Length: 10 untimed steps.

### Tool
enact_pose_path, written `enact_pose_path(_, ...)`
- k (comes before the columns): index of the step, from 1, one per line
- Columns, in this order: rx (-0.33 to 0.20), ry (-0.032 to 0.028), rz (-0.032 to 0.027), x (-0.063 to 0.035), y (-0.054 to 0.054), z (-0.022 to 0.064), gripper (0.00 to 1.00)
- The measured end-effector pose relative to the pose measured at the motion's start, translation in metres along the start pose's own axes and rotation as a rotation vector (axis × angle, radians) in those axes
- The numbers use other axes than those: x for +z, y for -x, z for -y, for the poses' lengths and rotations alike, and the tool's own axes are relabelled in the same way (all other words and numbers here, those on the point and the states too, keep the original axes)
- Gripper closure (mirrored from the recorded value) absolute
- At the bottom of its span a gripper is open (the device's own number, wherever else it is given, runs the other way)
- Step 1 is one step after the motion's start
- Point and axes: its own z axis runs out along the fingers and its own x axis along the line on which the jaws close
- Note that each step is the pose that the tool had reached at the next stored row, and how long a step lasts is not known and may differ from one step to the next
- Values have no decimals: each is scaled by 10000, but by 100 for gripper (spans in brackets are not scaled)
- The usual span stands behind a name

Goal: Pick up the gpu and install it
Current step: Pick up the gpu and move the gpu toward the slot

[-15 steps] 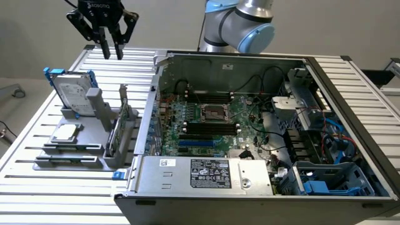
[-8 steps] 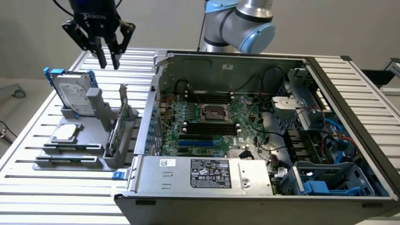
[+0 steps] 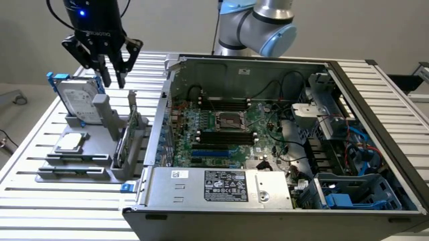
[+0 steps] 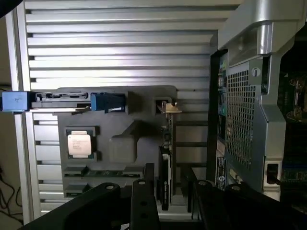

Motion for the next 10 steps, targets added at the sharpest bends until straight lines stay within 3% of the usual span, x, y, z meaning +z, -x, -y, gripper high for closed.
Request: enact_pose_path(10, -459, -17, -5, 185, 9, 122, 64)
